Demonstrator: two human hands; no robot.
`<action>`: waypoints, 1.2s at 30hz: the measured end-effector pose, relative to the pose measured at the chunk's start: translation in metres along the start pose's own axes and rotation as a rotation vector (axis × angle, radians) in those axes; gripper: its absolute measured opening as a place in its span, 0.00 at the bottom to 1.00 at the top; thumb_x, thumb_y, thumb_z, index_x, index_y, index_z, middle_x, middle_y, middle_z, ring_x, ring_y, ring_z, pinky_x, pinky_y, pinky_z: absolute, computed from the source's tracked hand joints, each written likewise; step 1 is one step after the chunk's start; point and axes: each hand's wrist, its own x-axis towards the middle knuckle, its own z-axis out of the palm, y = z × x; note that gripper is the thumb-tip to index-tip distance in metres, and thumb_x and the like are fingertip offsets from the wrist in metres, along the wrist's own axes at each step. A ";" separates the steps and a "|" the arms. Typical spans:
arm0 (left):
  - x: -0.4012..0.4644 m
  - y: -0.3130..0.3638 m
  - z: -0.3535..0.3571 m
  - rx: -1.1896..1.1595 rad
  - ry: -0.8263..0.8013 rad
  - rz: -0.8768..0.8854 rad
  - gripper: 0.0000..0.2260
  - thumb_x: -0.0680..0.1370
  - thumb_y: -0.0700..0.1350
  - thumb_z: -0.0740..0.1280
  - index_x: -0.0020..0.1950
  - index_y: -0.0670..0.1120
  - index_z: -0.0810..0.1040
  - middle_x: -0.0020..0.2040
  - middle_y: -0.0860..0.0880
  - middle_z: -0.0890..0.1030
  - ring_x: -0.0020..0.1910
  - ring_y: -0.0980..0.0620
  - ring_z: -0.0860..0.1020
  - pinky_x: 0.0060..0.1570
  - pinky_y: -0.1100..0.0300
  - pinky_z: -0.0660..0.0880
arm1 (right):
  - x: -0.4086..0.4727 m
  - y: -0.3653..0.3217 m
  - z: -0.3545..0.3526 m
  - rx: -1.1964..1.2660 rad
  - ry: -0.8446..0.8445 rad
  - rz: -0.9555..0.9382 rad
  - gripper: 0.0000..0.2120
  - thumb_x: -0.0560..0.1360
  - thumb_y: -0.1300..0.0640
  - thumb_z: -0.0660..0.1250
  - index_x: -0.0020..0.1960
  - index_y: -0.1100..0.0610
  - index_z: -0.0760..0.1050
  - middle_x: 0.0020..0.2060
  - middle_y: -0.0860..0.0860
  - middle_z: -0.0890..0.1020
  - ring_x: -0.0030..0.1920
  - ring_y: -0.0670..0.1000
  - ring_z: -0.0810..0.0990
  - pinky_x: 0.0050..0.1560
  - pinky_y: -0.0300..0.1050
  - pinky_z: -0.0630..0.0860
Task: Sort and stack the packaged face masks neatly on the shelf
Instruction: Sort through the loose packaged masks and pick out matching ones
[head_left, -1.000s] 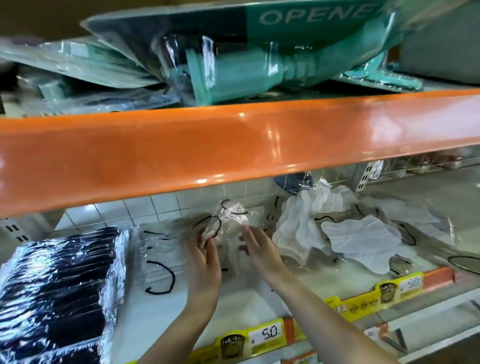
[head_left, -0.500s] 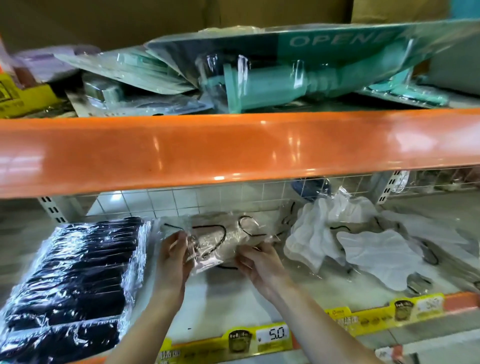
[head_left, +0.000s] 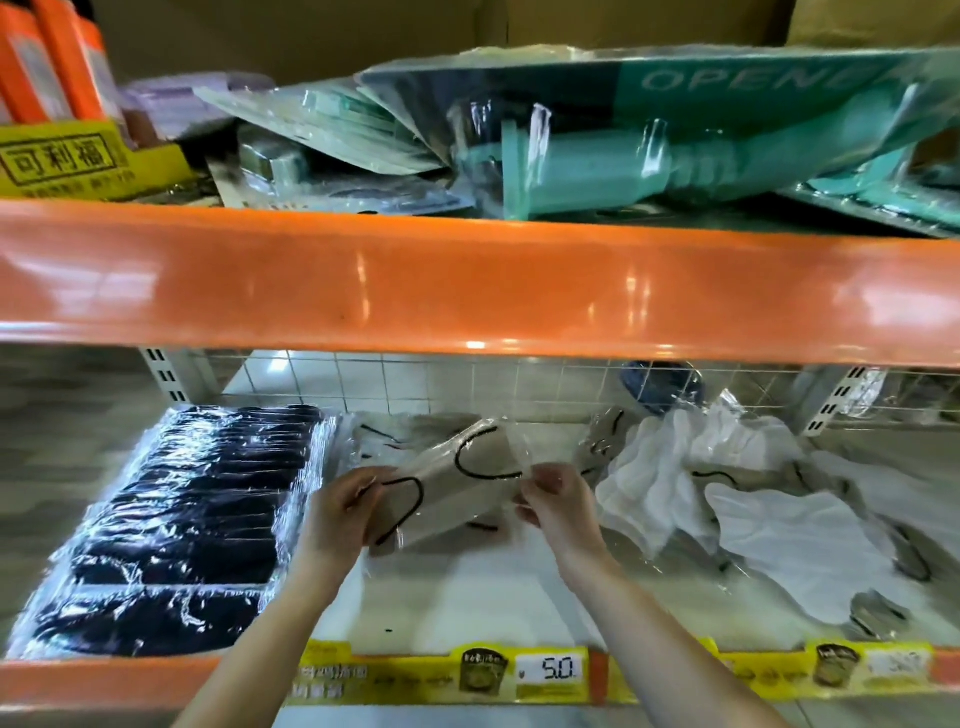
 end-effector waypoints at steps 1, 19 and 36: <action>0.002 -0.003 -0.002 0.030 0.003 -0.009 0.16 0.77 0.32 0.65 0.43 0.54 0.82 0.43 0.57 0.84 0.43 0.58 0.80 0.43 0.60 0.74 | 0.002 0.003 -0.002 -0.237 0.060 -0.134 0.09 0.76 0.64 0.66 0.55 0.58 0.72 0.50 0.54 0.79 0.44 0.48 0.79 0.41 0.35 0.73; -0.004 -0.017 0.011 1.068 -0.057 0.547 0.22 0.78 0.58 0.56 0.59 0.44 0.79 0.57 0.46 0.81 0.58 0.42 0.79 0.53 0.48 0.76 | 0.002 0.047 0.004 -1.263 -0.322 -0.724 0.27 0.65 0.65 0.72 0.63 0.52 0.77 0.65 0.49 0.76 0.65 0.51 0.75 0.69 0.47 0.65; -0.012 -0.037 0.002 1.190 -0.359 0.369 0.22 0.72 0.59 0.55 0.58 0.54 0.80 0.60 0.54 0.80 0.59 0.52 0.79 0.52 0.53 0.77 | -0.002 0.030 0.015 -1.362 -0.441 -0.446 0.33 0.79 0.39 0.54 0.78 0.53 0.49 0.78 0.52 0.46 0.77 0.53 0.46 0.74 0.47 0.46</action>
